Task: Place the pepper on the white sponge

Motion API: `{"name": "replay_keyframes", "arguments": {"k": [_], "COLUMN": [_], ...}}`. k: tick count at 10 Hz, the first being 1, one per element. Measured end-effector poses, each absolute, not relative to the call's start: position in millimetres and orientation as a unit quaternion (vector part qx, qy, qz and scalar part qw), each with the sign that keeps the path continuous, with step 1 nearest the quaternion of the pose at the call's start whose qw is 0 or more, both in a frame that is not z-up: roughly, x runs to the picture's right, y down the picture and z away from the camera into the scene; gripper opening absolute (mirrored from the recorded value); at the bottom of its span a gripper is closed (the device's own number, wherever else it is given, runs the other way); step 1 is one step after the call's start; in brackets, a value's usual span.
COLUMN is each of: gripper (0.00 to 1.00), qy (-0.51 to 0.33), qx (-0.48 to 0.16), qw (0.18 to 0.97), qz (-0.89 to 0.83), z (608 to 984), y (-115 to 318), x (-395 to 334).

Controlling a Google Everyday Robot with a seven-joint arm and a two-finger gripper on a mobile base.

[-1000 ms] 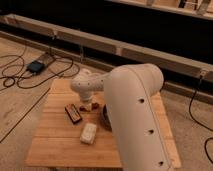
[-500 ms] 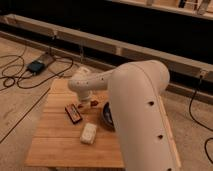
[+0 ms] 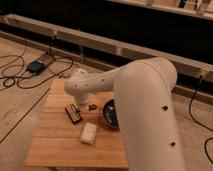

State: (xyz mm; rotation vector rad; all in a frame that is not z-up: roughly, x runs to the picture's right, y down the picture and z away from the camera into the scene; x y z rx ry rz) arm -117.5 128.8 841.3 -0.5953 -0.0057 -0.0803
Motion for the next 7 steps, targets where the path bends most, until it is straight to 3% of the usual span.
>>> {"name": "replay_keyframes", "arguments": {"k": [7], "gripper": [0.00], "qy": [-0.016], "qx": [-0.317], "qw": [0.947], "qz": [-0.051], "z": [793.3], "y": [188.0], "x": [-122.3]}}
